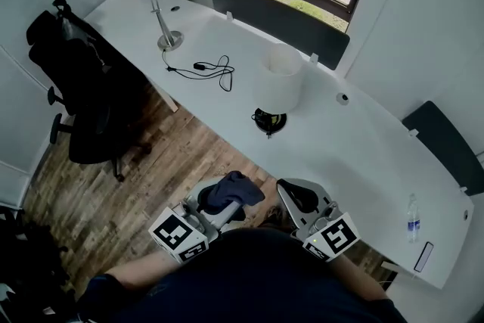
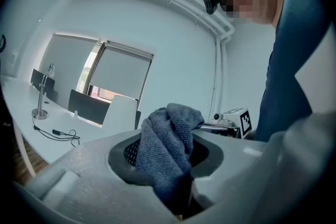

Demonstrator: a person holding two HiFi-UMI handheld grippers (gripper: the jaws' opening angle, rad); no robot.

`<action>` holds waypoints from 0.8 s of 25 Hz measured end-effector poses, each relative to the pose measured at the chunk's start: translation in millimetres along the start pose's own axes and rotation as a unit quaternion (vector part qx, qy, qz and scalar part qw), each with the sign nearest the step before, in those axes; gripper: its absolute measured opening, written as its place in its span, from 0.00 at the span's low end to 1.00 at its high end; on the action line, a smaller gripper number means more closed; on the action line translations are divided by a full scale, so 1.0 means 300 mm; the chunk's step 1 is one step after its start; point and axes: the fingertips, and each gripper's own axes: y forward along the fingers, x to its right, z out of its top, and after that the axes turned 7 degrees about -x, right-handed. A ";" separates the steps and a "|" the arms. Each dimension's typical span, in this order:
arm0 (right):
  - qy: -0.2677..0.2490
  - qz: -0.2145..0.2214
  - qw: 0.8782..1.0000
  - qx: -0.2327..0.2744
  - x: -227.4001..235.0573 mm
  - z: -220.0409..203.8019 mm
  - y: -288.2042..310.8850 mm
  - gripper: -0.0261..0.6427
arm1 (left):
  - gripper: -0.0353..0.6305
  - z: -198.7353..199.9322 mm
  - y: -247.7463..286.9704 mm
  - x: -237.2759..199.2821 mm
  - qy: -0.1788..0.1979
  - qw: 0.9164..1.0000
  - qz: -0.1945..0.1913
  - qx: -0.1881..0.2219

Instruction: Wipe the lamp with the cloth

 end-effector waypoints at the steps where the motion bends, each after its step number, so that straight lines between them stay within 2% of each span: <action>1: -0.003 0.005 1.000 0.000 0.047 0.004 0.005 0.06 | 0.25 0.012 0.043 -0.017 -0.007 1.000 0.006 0.000; 4: 0.003 0.022 1.000 -0.005 0.177 0.001 0.007 0.06 | 0.25 0.049 0.175 -0.058 -0.020 1.000 0.020 0.000; 10: 0.018 0.039 0.999 -0.004 0.388 -0.009 -0.003 0.06 | 0.25 0.126 0.380 -0.128 -0.017 0.999 0.044 0.006; 14: 0.027 0.053 0.998 0.006 0.443 0.001 0.001 0.06 | 0.25 0.161 0.444 -0.164 -0.021 0.998 0.058 0.011; 20: 0.015 0.065 0.998 -0.007 0.473 -0.002 0.028 0.06 | 0.25 0.180 0.495 -0.215 -0.028 0.998 0.062 0.013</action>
